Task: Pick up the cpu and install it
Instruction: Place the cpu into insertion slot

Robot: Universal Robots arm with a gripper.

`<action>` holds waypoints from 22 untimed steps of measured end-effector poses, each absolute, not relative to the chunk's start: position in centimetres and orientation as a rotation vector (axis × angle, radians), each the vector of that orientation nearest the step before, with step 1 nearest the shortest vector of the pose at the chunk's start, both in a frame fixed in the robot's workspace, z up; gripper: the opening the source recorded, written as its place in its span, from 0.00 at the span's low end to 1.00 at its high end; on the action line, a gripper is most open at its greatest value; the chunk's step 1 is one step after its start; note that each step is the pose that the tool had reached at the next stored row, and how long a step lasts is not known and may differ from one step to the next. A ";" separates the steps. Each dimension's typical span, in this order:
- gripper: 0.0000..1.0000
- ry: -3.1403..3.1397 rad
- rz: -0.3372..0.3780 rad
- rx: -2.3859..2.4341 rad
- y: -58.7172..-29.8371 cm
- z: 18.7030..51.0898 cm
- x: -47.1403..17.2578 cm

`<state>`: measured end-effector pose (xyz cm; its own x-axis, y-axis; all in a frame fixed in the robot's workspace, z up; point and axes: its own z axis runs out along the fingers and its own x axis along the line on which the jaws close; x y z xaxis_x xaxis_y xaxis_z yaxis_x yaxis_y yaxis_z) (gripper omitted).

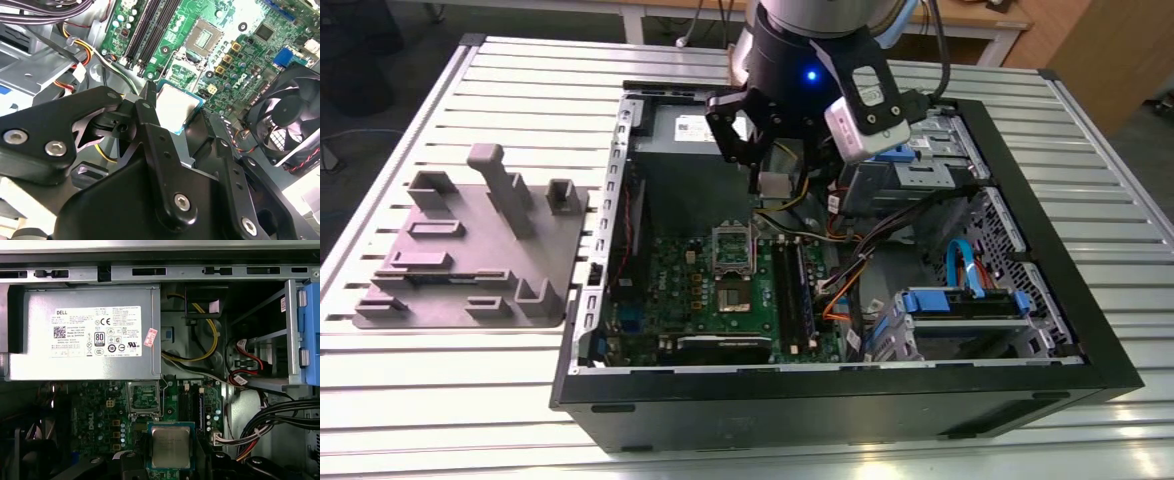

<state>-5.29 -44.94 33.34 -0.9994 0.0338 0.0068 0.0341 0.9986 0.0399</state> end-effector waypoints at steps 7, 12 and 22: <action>0.47 -3.134 -0.063 -0.053 -45.1 33.2 -5.3; 0.47 -3.134 -0.063 -0.053 -45.2 32.9 -5.3; 0.47 -3.134 -0.063 -0.053 -45.6 32.4 -5.3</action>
